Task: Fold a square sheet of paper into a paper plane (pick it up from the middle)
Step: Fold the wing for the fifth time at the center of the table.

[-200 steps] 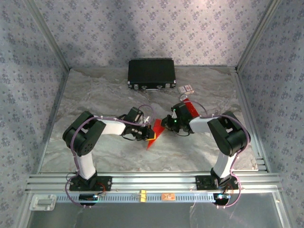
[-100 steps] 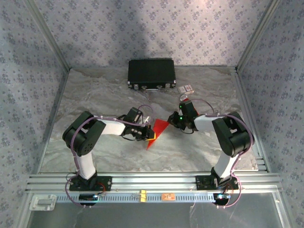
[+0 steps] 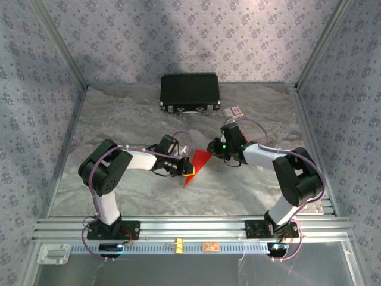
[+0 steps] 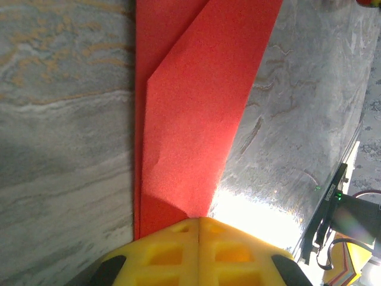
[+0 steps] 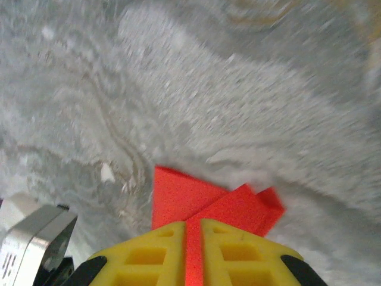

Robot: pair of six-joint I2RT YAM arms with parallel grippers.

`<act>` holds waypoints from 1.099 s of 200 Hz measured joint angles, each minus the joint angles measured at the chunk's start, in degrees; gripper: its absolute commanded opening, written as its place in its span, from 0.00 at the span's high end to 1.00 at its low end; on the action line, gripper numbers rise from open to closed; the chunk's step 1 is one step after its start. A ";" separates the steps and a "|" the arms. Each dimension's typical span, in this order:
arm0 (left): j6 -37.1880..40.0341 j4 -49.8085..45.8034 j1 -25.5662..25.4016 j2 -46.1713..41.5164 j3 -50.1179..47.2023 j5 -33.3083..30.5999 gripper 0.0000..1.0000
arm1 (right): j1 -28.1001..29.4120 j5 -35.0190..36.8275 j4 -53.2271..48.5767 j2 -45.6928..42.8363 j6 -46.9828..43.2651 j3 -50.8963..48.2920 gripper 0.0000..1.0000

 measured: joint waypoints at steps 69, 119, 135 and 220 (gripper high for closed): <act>-0.79 -1.18 -0.02 -0.87 -0.04 -0.28 1.00 | 2.10 -0.79 1.66 5.46 0.44 -0.98 0.91; -1.33 -6.91 -0.02 -4.11 1.03 -1.66 1.00 | 2.14 -0.76 2.47 5.46 0.44 -1.40 0.91; -1.66 -8.00 -0.17 -4.85 2.58 -1.53 1.00 | 2.14 -0.76 2.51 5.46 0.44 -1.42 0.91; -0.57 -12.57 -3.78 1.29 12.09 -3.17 0.99 | 2.14 -0.76 3.19 5.46 0.46 -1.81 0.91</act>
